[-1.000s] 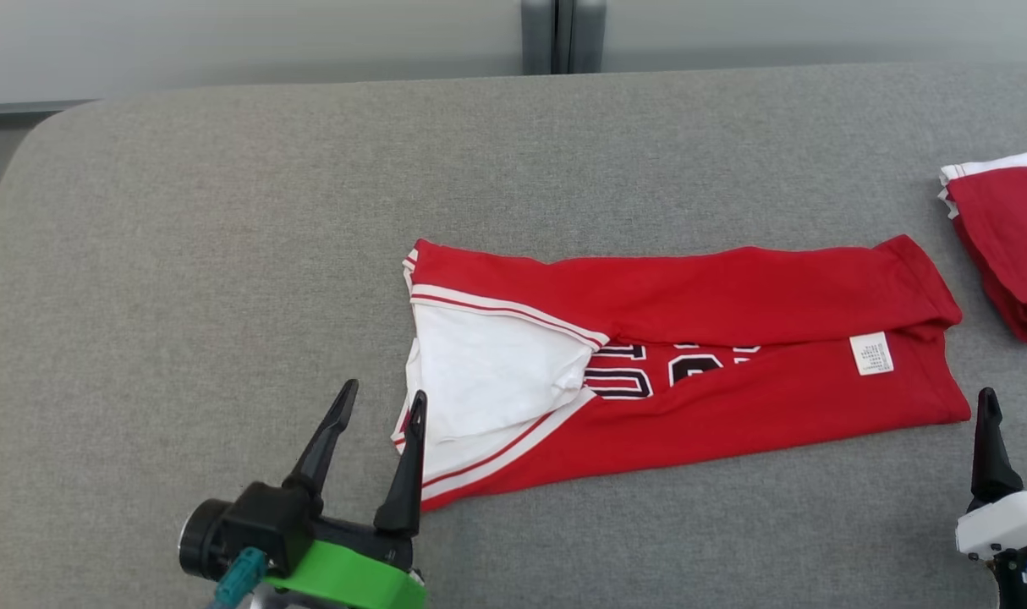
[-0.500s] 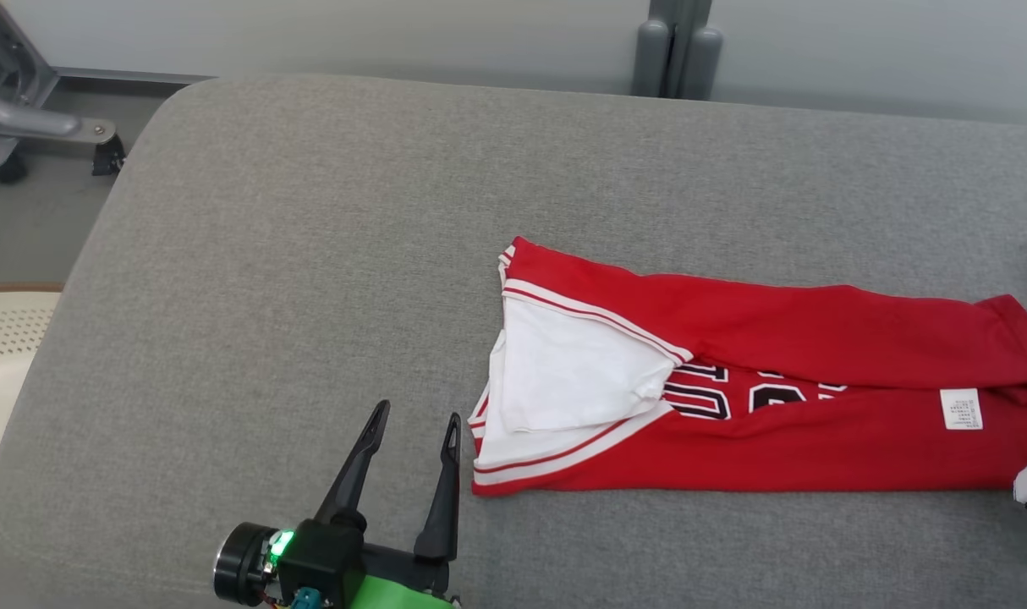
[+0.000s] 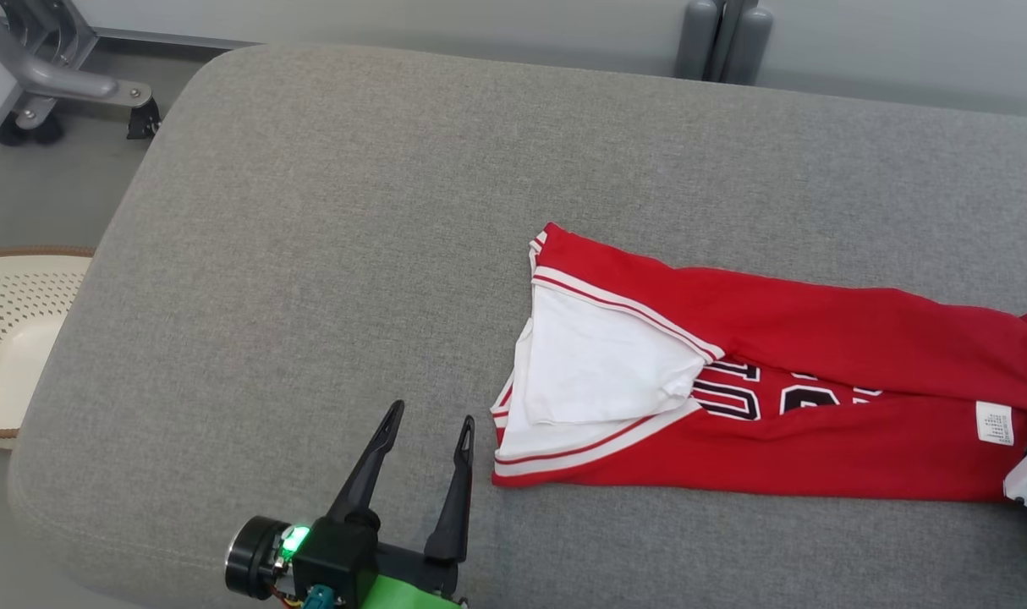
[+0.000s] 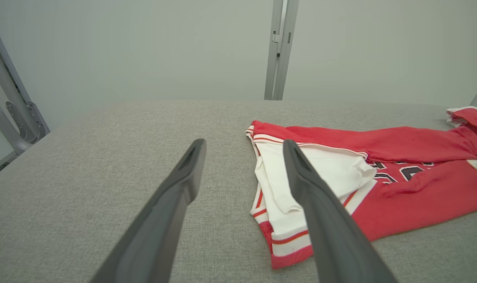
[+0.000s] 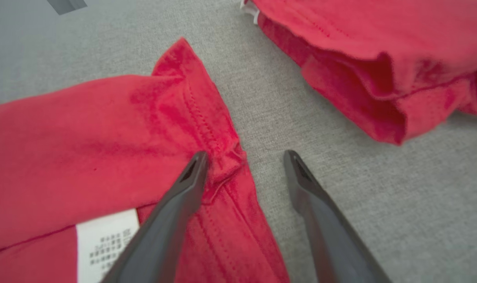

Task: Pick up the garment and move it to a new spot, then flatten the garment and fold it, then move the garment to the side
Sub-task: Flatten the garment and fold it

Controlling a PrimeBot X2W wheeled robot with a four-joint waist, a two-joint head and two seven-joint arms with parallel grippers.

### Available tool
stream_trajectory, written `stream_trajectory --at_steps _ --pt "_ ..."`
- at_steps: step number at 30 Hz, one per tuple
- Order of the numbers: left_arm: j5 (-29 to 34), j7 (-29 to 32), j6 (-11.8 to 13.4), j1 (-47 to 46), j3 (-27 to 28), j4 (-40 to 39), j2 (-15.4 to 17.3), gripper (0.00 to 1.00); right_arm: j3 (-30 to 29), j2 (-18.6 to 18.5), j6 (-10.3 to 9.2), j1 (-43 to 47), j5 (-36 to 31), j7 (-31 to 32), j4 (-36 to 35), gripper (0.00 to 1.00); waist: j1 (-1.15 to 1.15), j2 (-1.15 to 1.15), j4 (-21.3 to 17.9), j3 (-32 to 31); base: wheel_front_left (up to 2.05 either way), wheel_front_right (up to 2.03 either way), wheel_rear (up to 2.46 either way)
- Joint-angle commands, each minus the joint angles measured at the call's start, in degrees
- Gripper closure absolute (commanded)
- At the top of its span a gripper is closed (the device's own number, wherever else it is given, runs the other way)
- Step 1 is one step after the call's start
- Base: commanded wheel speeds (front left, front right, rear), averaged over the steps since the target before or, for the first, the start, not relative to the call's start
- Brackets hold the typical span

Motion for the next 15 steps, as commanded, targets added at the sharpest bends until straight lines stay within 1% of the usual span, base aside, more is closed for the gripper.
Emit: stream_trajectory --at_steps 1,4,5,6,7,9,15 --pt "0.56 0.0 -0.42 0.15 0.39 0.26 -0.27 0.0 0.79 2.01 0.04 0.46 -0.6 1.9 1.99 0.0 0.0 0.0 -0.21 -0.06 0.0 0.0 0.0" --pt "1.05 0.0 -1.16 0.28 0.61 0.54 -0.55 0.0 2.3 3.76 0.11 0.27 -0.3 2.73 3.45 0.0 0.0 0.0 -0.71 -0.37 0.0 0.0 0.0" --pt "1.22 0.0 -1.18 0.35 0.68 0.62 -0.6 0.0 2.64 4.05 0.12 0.41 -0.07 2.9 3.84 0.53 0.0 0.0 -0.86 -0.53 0.0 0.0 0.0" --pt "1.36 0.0 -1.39 0.5 0.75 0.73 -0.67 0.0 3.07 4.27 0.12 0.6 0.14 2.93 4.17 0.85 0.0 0.0 -1.05 -0.72 0.0 0.0 0.0" --pt "1.46 0.0 -1.57 0.58 0.73 0.79 -0.72 0.0 3.54 4.31 0.12 0.72 0.33 3.12 4.44 1.0 0.0 0.0 -1.19 -0.88 0.0 0.0 0.0" --pt "1.69 0.0 -1.77 0.79 0.86 0.95 -0.78 0.0 4.41 3.74 0.06 0.95 0.67 2.67 4.62 1.0 0.0 0.0 -1.52 -1.27 0.0 0.0 0.0" --pt "2.16 0.0 -2.38 1.56 1.28 1.4 -0.95 0.0 6.3 -0.36 -0.05 0.48 -1.07 -0.97 3.21 1.0 0.0 0.0 -2.93 -2.48 0.0 0.0 0.0"
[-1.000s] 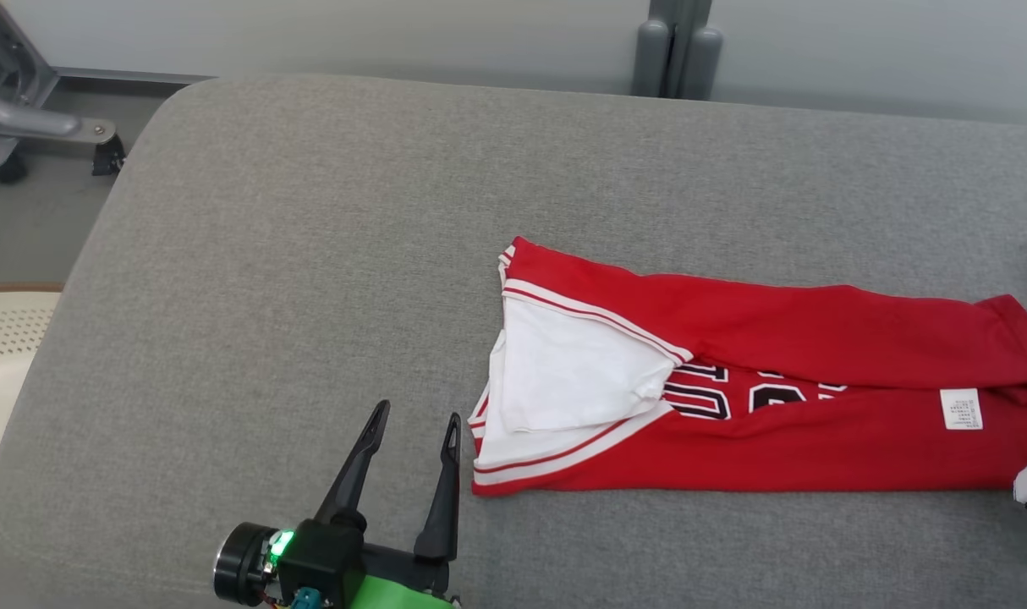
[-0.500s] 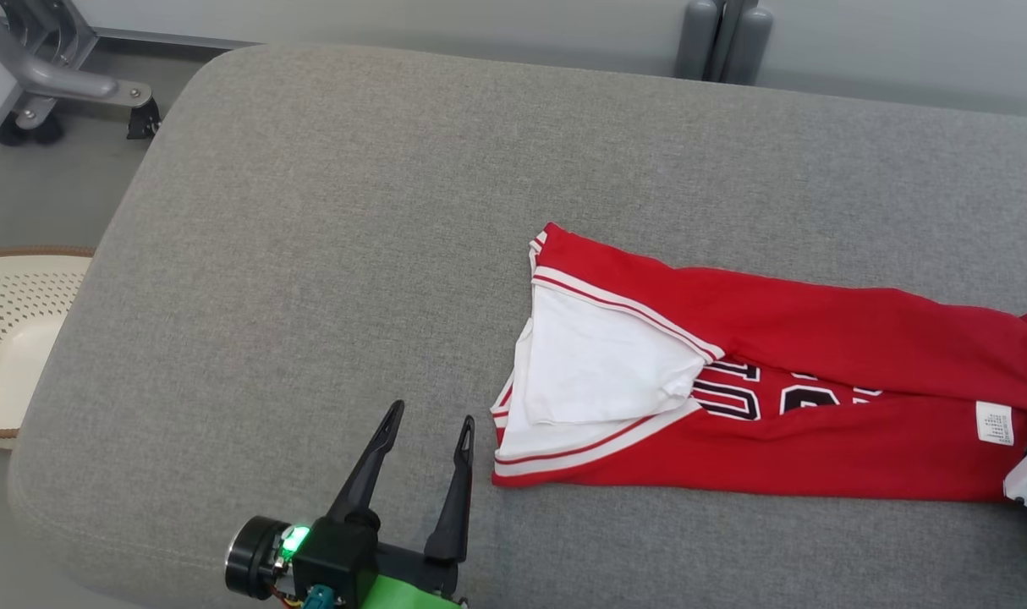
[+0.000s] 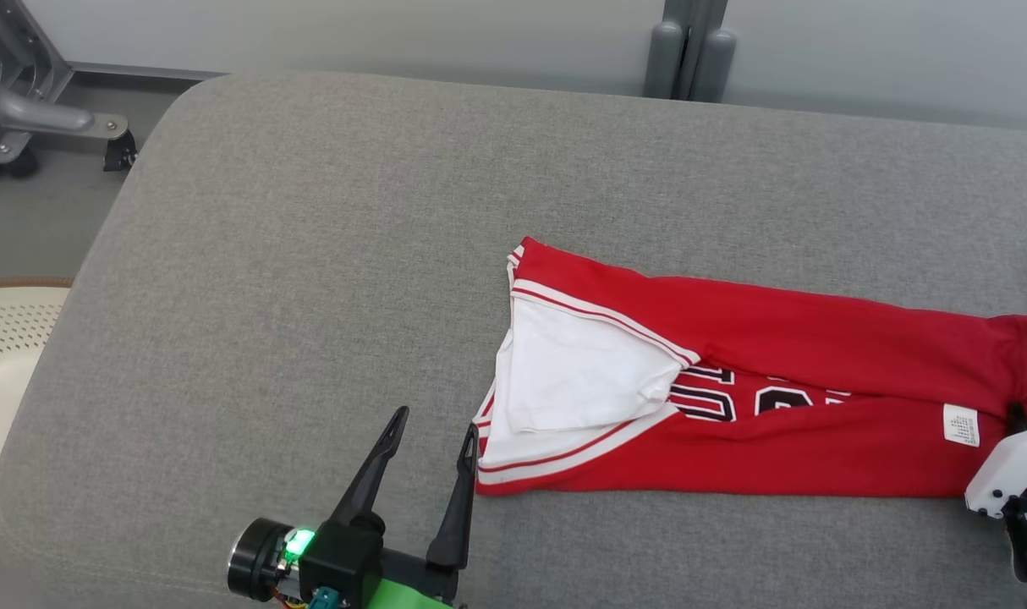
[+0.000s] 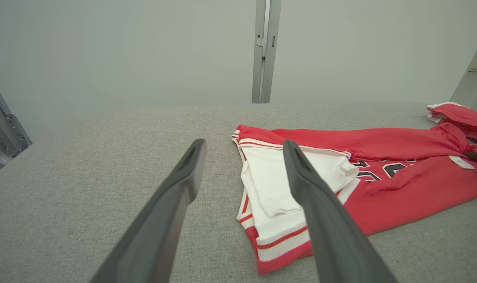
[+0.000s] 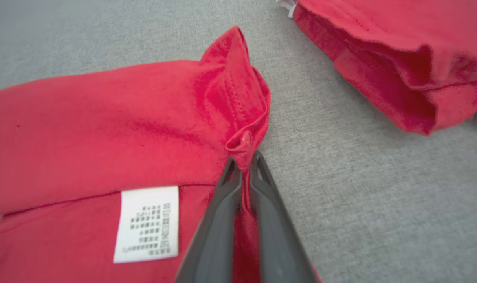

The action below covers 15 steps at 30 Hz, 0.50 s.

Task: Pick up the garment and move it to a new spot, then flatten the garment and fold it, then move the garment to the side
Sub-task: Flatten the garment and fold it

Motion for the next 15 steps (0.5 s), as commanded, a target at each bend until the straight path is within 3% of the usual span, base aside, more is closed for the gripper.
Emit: stream_trajectory --at_steps 1,7,15 --pt "0.26 0.02 -0.32 1.18 0.16 0.17 -0.04 0.0 0.2 -1.29 -0.16 1.06 -0.85 -0.38 0.37 1.0 0.0 0.0 -0.87 -0.71 0.0 0.0 0.0" --pt "0.5 0.01 -0.6 1.36 0.63 0.2 -0.18 0.0 0.81 -3.92 -0.15 0.18 -4.42 -0.76 -2.44 1.0 0.0 0.0 -2.65 -1.51 0.0 0.0 0.0" --pt "0.93 0.01 -0.74 1.72 0.72 0.75 -0.29 0.0 4.02 0.67 -0.13 -1.38 -5.03 2.64 -11.81 1.0 0.0 0.0 -4.25 -2.55 0.0 0.0 0.0"
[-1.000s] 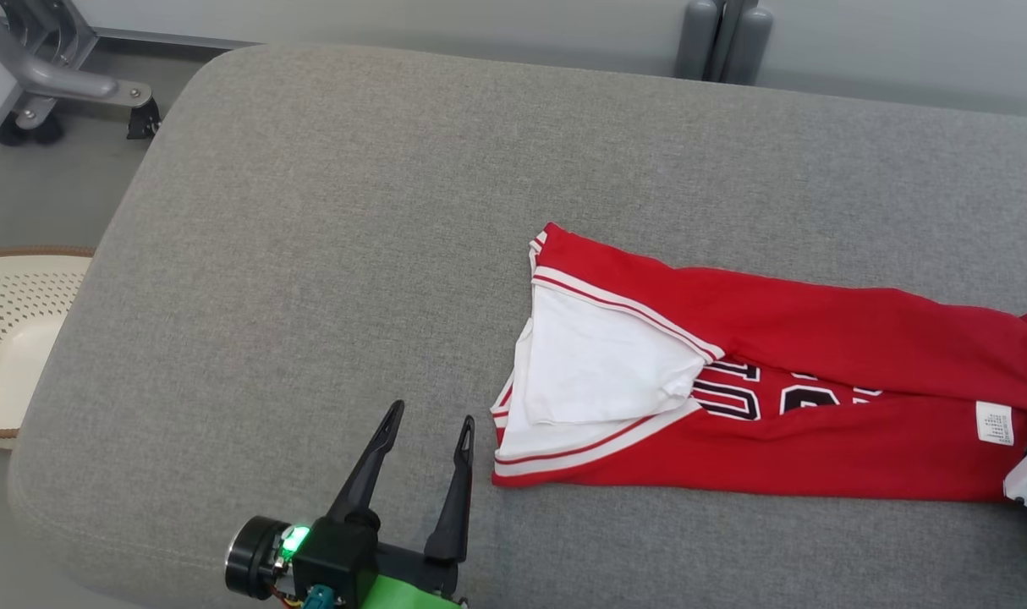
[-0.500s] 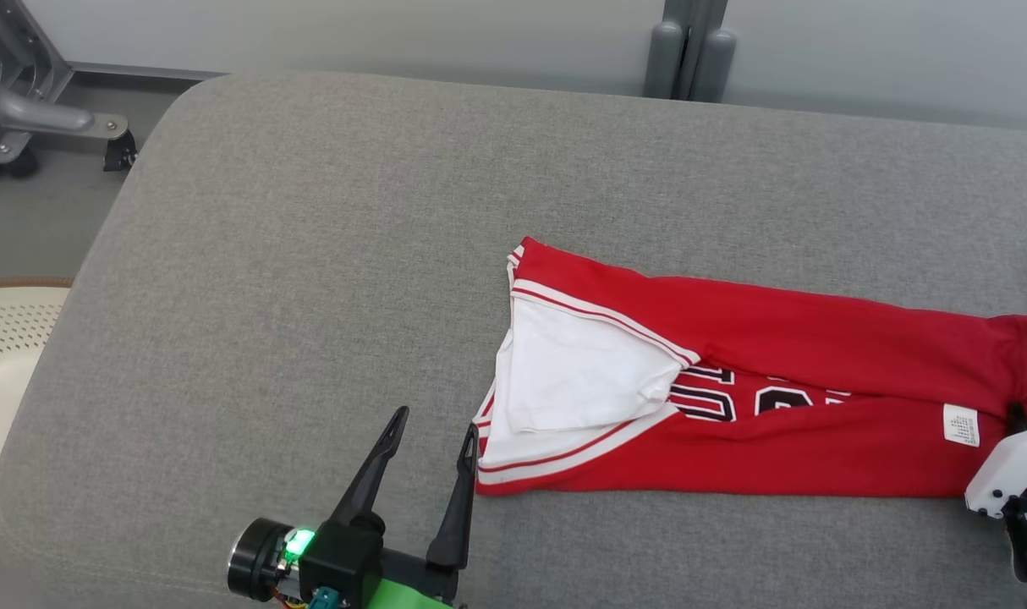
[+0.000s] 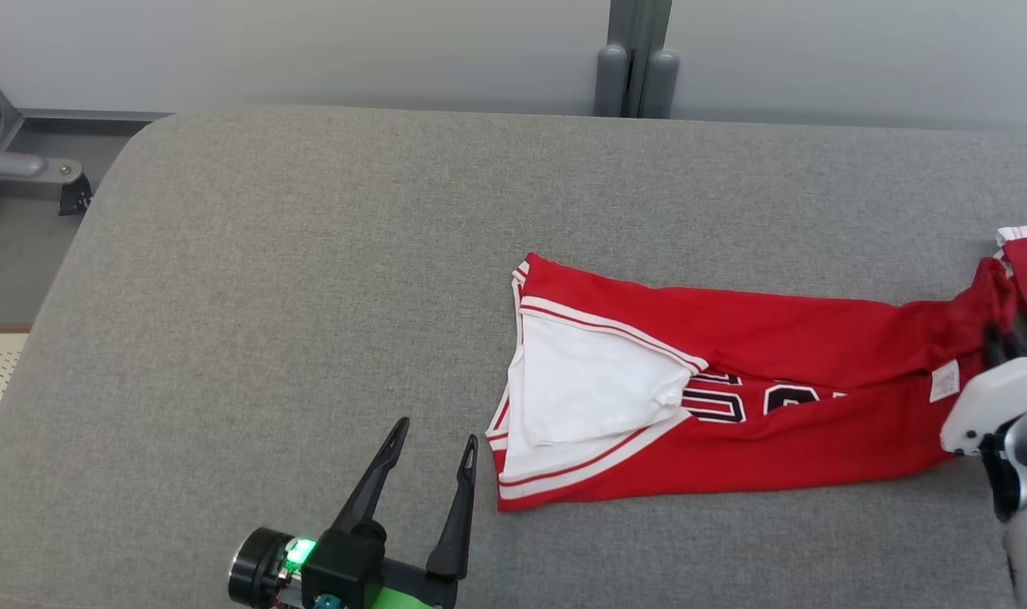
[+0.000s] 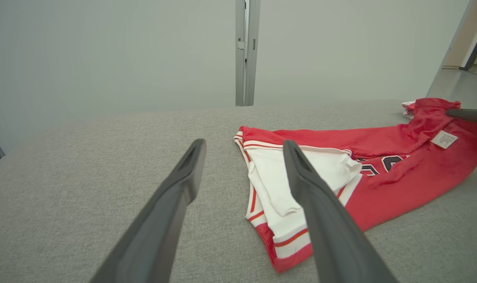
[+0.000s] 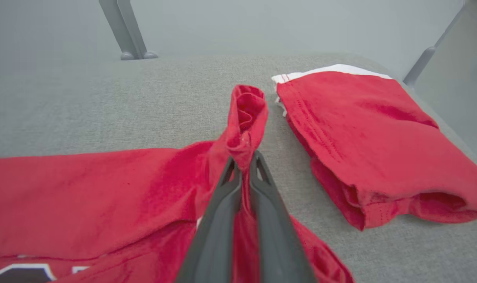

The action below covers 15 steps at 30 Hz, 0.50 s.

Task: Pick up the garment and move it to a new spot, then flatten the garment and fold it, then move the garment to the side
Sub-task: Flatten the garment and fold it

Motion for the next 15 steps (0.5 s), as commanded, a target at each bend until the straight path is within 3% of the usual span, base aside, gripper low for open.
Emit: stream_trajectory --at_steps 1,9,15 --pt "0.2 0.01 -0.18 0.85 0.2 0.22 -0.02 0.0 0.95 1.36 -0.08 -0.19 0.2 0.98 -2.2 1.0 0.0 0.0 -0.35 -0.38 0.0 0.0 0.0" --pt "-0.05 0.01 -0.87 -0.06 -0.94 1.42 -0.09 0.0 7.06 9.92 -0.08 3.86 2.31 6.49 -16.78 1.0 0.0 0.0 2.06 -1.49 0.0 0.0 0.0" --pt "-0.11 0.02 -1.13 -0.22 -1.6 2.27 -0.1 0.0 13.59 13.08 -0.08 7.43 4.53 9.42 -24.18 1.0 0.0 0.0 5.46 -2.27 0.0 0.0 0.0"
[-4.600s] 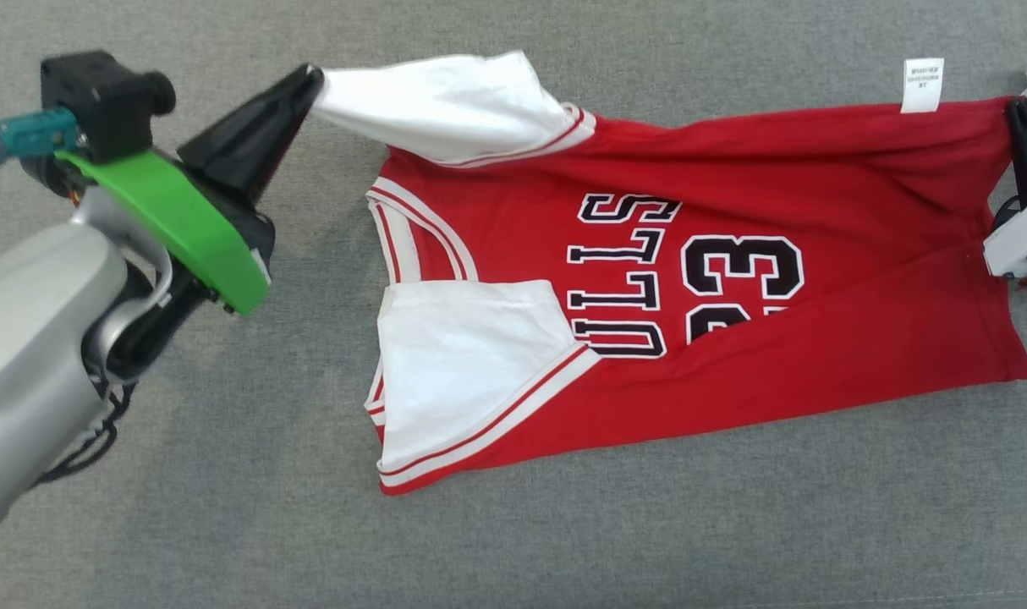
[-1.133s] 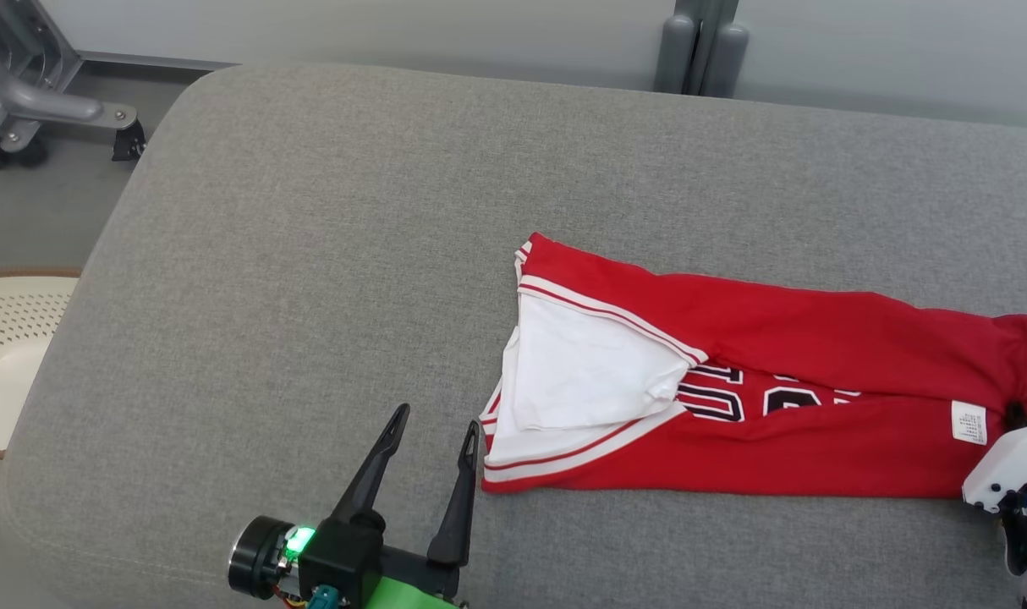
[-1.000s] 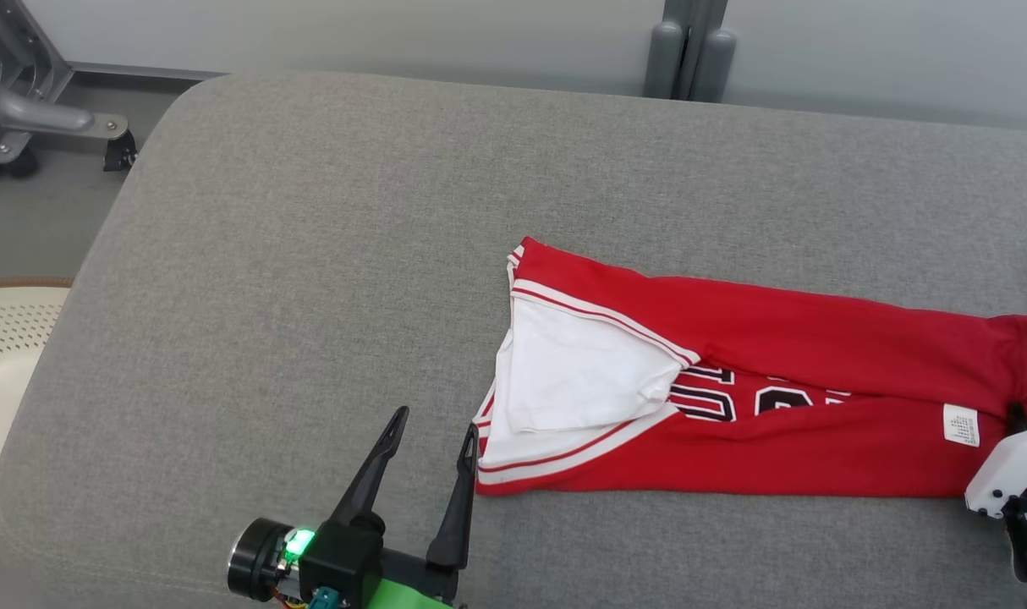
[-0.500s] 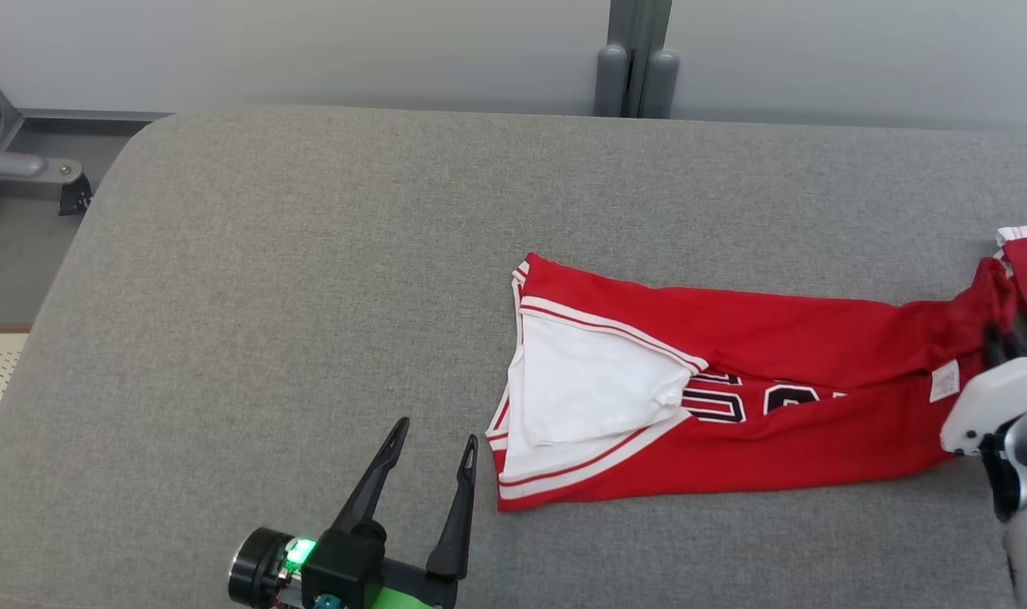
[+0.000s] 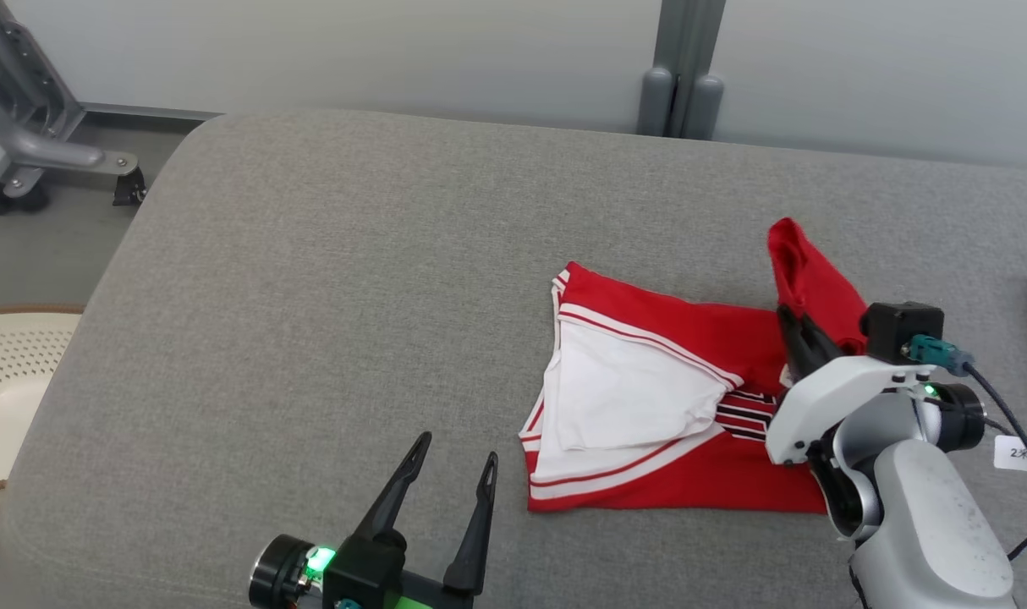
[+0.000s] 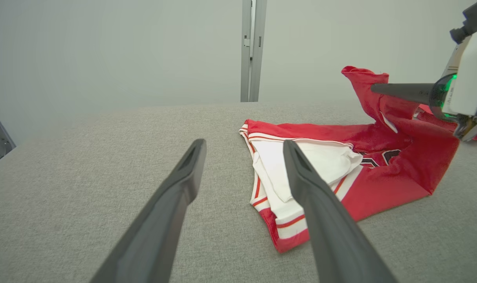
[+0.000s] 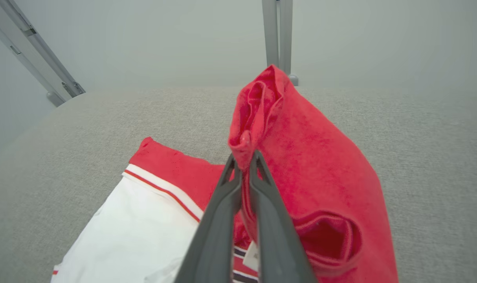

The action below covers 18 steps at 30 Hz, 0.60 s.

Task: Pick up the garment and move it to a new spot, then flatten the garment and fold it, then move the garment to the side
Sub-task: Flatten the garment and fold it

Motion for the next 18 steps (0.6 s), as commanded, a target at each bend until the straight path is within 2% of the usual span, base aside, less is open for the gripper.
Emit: stream_trajectory --at_steps 1,5,7,12,13,14,15,18 --pt "0.09 0.01 -0.24 -0.14 -0.05 0.25 0.0 0.0 1.0 0.13 -0.07 0.9 0.96 0.4 -0.87 1.0 0.0 0.0 2.09 -0.66 0.0 0.0 0.0" --pt "0.14 0.01 -0.39 -0.45 -0.73 0.67 0.0 0.0 5.48 0.48 -0.06 1.35 4.01 1.07 -1.8 1.0 0.0 0.0 4.43 -0.81 0.0 0.0 0.0" --pt "-0.2 0.02 -0.49 -0.77 -1.17 0.87 0.0 0.0 9.26 0.46 -0.04 0.61 6.61 0.81 -1.16 1.0 0.0 0.0 6.21 -0.82 0.0 0.0 0.0" --pt "-0.33 0.02 -0.21 -1.18 -1.56 1.28 -0.01 0.0 13.88 0.45 -0.04 -0.78 9.86 0.2 1.06 1.0 0.0 0.0 8.37 -0.72 0.0 0.0 0.0" --pt "-0.42 0.02 -0.07 -1.24 -1.66 1.31 -0.01 0.0 14.29 0.43 -0.04 -1.08 10.32 -0.16 1.74 0.88 0.0 0.0 8.73 -0.7 0.0 0.0 0.0" --pt "-0.47 0.01 -0.03 -1.27 -1.72 1.31 -0.01 0.0 14.57 0.43 -0.04 -1.33 10.61 -0.44 2.27 0.25 0.0 0.0 8.95 -0.68 0.0 0.0 0.0" --pt "-0.6 0.01 0.14 -1.27 -1.82 1.3 -0.01 0.0 14.79 0.43 -0.04 -1.64 10.98 -0.87 2.91 0.0 0.0 0.0 9.13 -0.64 0.0 0.0 0.0" --pt "-0.84 0.01 0.58 -0.92 -1.72 1.16 -0.01 0.0 16.19 0.45 -0.04 -2.22 13.7 -2.1 3.23 0.0 0.0 0.0 8.88 -0.45 0.0 0.0 0.0"
